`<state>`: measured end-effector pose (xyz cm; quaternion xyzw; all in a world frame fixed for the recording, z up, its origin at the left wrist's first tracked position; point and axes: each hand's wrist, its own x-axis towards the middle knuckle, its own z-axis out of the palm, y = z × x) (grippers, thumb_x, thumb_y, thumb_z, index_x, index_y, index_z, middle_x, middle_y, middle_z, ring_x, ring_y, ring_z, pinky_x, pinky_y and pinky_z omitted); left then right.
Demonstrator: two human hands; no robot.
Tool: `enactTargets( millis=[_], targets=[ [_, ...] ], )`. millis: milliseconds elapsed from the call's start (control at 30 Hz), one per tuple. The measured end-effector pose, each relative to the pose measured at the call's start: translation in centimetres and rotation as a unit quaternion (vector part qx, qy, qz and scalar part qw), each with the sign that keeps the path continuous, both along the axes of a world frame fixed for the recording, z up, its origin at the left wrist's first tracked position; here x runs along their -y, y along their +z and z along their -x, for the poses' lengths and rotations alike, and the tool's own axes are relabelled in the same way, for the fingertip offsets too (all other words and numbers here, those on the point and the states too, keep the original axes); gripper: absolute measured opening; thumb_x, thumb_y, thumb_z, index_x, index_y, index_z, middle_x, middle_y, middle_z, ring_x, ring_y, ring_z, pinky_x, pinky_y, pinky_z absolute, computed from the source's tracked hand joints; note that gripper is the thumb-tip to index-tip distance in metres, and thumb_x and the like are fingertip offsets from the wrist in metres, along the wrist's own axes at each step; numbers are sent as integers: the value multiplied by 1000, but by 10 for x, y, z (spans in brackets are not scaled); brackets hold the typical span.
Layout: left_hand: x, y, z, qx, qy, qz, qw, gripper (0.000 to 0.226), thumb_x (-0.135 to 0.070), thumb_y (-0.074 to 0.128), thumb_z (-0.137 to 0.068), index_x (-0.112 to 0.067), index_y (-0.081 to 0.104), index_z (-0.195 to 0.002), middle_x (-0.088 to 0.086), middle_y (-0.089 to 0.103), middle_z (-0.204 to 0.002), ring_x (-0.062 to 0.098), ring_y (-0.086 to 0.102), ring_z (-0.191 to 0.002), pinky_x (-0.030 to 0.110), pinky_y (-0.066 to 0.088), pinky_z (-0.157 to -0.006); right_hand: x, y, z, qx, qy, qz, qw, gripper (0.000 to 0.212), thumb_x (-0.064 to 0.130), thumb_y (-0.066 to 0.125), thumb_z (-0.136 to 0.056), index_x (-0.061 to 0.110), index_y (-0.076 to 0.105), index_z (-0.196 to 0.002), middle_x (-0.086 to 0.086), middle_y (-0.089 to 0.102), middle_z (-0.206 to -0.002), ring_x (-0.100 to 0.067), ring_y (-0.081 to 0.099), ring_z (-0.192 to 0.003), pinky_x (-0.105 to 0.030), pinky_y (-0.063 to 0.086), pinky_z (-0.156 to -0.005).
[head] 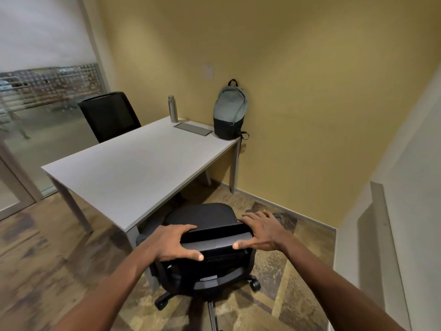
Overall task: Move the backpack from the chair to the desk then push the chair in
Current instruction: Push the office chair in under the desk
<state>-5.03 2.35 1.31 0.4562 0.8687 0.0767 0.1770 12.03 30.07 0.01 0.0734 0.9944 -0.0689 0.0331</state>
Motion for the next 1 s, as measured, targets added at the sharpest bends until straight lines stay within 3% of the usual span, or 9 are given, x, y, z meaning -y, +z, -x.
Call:
enactTargets(
  millis=[300,533,867,1000],
  targets=[
    [-13,6,1,6,48,-22,999,107,-103,46,-47,-49,41,-139,-19,63,-128,8,60,-111,30,48,-88,-12,-1,10,-41,12,4,999,111,103,27,-60,32,43,-144,8,51,-143,-17,44,-130,-47,30,-107],
    [-28,5,5,3,81,-40,996,106,-103,48,-44,-53,43,-136,-16,67,-121,8,61,-104,30,48,-83,-30,10,22,1,28,11,1000,109,101,27,-64,31,37,-148,4,46,-149,-20,38,-137,-51,17,-116],
    [-63,6,32,-13,98,-59,993,112,-105,43,-43,-47,45,-138,-10,62,-133,16,59,-118,35,47,-90,-59,16,62,46,5,43,998,103,99,18,-64,46,20,-152,3,24,-163,-23,13,-150,-60,-2,-119],
    [-84,6,41,-13,115,-81,990,116,-104,44,-43,-40,47,-140,-7,62,-133,17,59,-116,35,49,-90,-73,17,84,75,-17,27,997,79,83,27,-84,49,10,-153,3,6,-167,-25,-3,-153,-61,-7,-118]
  ],
)
